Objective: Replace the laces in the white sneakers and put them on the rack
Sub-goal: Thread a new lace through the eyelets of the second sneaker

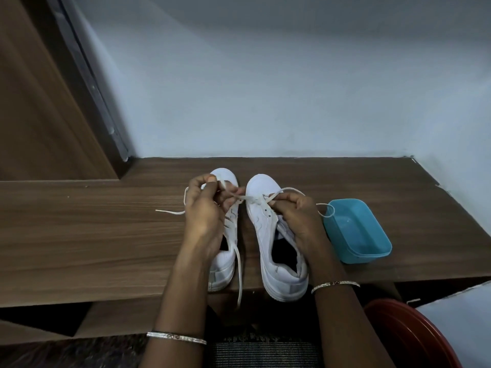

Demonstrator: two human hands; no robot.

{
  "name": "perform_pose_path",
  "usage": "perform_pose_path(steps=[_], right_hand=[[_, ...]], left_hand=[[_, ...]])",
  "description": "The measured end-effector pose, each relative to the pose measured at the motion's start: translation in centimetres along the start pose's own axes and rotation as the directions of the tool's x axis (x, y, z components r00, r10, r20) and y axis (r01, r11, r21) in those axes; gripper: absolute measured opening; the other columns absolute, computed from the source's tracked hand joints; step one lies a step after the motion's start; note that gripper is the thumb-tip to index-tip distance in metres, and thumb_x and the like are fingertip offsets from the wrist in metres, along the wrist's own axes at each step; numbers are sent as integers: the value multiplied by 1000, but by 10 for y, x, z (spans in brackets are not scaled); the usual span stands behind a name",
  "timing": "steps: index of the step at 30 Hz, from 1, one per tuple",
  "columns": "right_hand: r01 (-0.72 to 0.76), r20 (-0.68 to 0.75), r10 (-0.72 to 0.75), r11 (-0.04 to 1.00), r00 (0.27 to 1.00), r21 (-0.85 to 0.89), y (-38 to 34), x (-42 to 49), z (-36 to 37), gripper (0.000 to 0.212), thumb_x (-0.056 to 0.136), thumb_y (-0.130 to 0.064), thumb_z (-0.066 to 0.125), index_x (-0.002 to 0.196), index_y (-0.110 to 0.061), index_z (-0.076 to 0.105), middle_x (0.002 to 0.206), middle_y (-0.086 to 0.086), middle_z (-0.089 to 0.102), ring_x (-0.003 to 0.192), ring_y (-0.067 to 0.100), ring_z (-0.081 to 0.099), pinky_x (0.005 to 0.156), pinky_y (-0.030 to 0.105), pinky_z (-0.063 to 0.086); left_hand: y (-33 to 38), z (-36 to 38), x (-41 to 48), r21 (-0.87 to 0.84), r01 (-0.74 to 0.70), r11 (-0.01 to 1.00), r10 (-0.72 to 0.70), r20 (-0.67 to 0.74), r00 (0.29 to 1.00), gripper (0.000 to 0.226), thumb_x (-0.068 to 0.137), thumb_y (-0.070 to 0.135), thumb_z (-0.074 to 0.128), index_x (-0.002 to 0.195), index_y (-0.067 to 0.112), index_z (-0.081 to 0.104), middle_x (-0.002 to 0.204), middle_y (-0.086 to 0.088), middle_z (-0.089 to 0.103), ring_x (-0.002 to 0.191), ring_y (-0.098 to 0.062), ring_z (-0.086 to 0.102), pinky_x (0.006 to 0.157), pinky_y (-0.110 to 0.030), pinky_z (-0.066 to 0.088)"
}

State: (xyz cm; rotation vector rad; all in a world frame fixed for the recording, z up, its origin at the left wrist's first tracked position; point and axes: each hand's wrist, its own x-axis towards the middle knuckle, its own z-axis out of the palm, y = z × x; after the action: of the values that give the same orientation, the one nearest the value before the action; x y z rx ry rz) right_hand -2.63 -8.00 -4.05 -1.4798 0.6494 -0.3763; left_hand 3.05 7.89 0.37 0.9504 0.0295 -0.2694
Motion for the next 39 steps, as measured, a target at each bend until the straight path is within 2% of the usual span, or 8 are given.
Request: perform_pose_path(steps=[5, 12, 20, 25, 29, 31, 36, 39], right_hand=[[39, -47, -33, 989, 998, 140, 0, 3, -4, 25, 81, 3, 72, 102, -9, 74, 78, -6, 76, 68, 10, 68, 60, 20, 53], [-36, -96, 89, 891, 991, 452, -2, 7, -7, 19, 84, -2, 69, 103, -3, 70, 86, 13, 71, 61, 11, 59, 56, 20, 39], [-16, -89, 64, 885, 994, 465, 5, 9, -9, 13, 87, -8, 71, 100, -7, 72, 72, 3, 66, 56, 6, 53, 51, 14, 37], [-35, -144, 131, 845, 981, 533, 7, 11, -8, 14, 86, -9, 71, 99, -5, 73, 67, 2, 66, 54, 8, 53, 52, 18, 37], [-58, -176, 170, 860, 970, 508, 5, 12, -8, 15, 86, -11, 71, 99, -6, 74, 66, 1, 67, 50, 7, 52, 45, 17, 31], [-64, -188, 182, 860, 965, 506, 5, 12, -8, 9, 86, -13, 70, 93, -9, 75, 68, 2, 68, 51, 7, 53, 44, 17, 31], [-84, -202, 226, 838, 953, 538, 3, 10, -7, 13, 82, -10, 73, 92, -2, 74, 68, 3, 67, 51, 6, 52, 42, 16, 31], [-85, -216, 235, 838, 948, 539, 2, 8, -6, 9, 82, -6, 72, 90, -2, 73, 71, 5, 66, 50, 6, 53, 41, 16, 32]], left_hand=[[12, -19, 4, 377, -212, 901, 227, 6, 974, 13, 99, 11, 50, 93, 18, 60, 60, 9, 55, 51, -5, 44, 50, -23, 38], [2, -10, -5, 888, -436, -149, 196, 458, 867, 30, 88, 60, 57, 106, 39, 70, 97, 11, 62, 91, -14, 60, 70, -31, 48], [-21, 8, 4, 802, -348, -485, 209, 493, 845, 28, 90, 51, 58, 98, 30, 73, 99, 5, 57, 97, -22, 56, 64, -30, 33], [-19, 2, 9, 857, -427, -288, 240, 496, 835, 24, 89, 48, 52, 89, 30, 68, 98, 9, 64, 101, -20, 57, 78, -33, 24], [-7, -3, 13, 680, -329, 655, 149, 310, 939, 19, 92, 29, 50, 75, 24, 58, 100, 6, 72, 103, -15, 63, 94, -44, 42], [0, -1, 7, 436, -216, 874, 105, 263, 959, 24, 98, 12, 44, 76, 16, 51, 100, -1, 75, 100, -14, 67, 81, -34, 48], [16, -14, 13, -131, -5, 991, 32, 209, 977, 22, 96, 14, 41, 74, 15, 43, 61, 0, 46, 56, -16, 47, 67, -32, 52], [17, -19, 14, 33, -55, 998, 51, 107, 993, 22, 93, 20, 49, 72, 23, 42, 58, 6, 34, 48, -8, 26, 48, -25, 18]])
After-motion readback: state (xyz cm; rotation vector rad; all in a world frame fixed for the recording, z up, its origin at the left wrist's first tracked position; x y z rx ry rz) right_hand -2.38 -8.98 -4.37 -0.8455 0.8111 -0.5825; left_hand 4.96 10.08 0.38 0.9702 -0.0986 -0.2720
